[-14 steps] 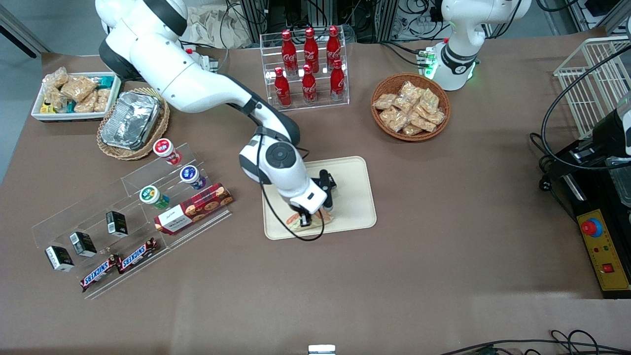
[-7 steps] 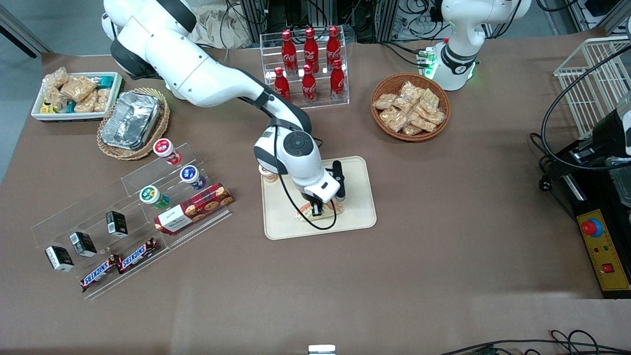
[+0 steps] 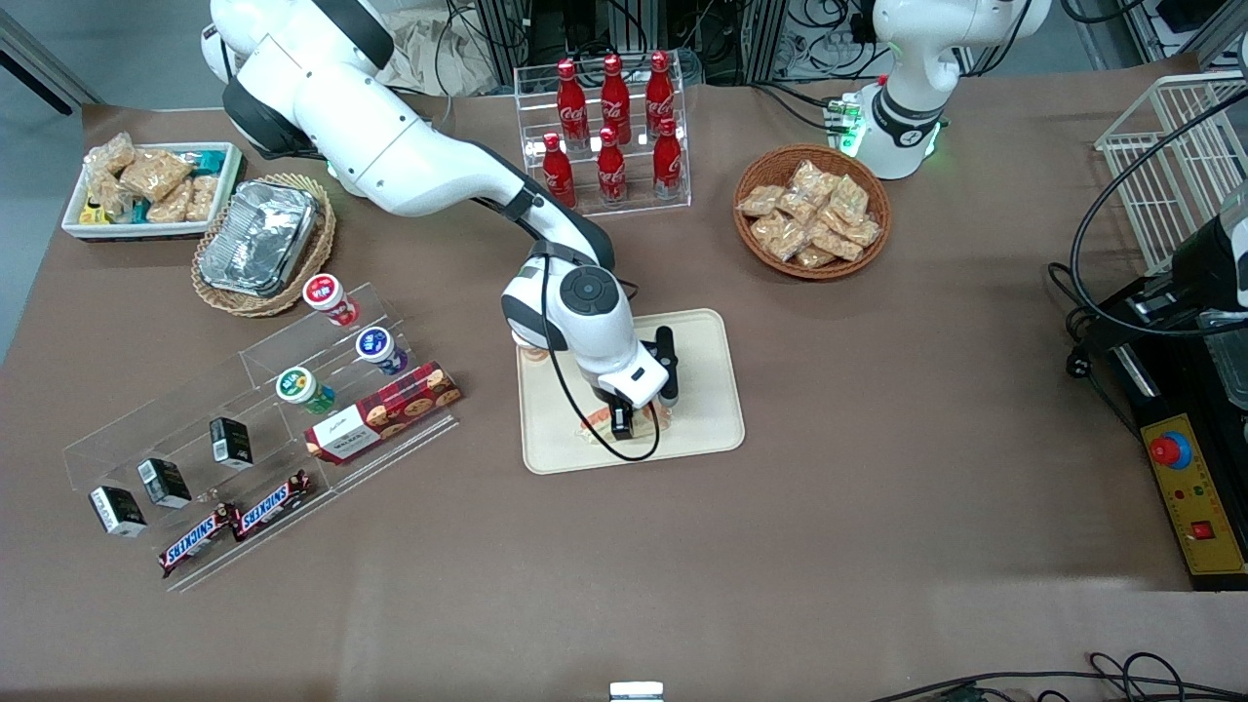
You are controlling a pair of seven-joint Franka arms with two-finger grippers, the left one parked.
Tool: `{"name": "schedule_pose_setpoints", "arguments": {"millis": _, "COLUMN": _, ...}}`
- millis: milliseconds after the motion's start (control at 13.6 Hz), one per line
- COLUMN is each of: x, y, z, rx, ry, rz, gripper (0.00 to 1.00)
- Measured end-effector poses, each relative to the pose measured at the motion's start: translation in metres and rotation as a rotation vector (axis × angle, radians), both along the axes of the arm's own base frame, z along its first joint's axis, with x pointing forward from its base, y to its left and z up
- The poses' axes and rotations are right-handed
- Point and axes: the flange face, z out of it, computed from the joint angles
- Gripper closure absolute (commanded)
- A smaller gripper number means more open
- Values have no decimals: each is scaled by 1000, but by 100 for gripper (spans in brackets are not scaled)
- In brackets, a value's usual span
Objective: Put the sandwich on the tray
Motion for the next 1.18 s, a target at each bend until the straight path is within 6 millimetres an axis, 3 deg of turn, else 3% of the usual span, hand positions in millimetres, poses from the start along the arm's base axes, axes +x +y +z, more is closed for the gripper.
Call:
{"name": "schedule_pose_setpoints", "arguments": {"millis": 148, "x": 9, "y": -2, "z": 20, "rx": 20, "ry": -25, "rz": -34, "gripper": 0}}
{"name": "schedule_pose_setpoints", "arguments": {"millis": 369, "x": 33, "y": -36, "z": 76, "rx": -7, "ry": -23, "rz": -145, "gripper": 0}}
{"name": "schedule_pose_setpoints", "arguments": {"millis": 516, "x": 47, "y": -70, "z": 124, "rx": 1, "ry": 40, "rz": -292, "gripper": 0}}
{"name": "schedule_pose_setpoints", "arguments": {"millis": 738, "x": 70, "y": -152, "z": 190, "rx": -37, "ry": 115, "rz": -475, "gripper": 0}}
{"name": "schedule_pose_setpoints", "arguments": {"millis": 885, "x": 67, "y": -201, "z": 235, "rx": -97, "ry": 148, "rz": -630, "gripper": 0}}
{"name": "schedule_pose_setpoints", "arguments": {"millis": 959, "x": 58, "y": -215, "z": 258, "rx": -125, "ry": 159, "rz": -737, "gripper": 0}}
{"name": "schedule_pose_setpoints", "arguments": {"millis": 1180, "x": 28, "y": -228, "z": 321, "rx": -103, "ry": 112, "rz": -1039, "gripper": 0}}
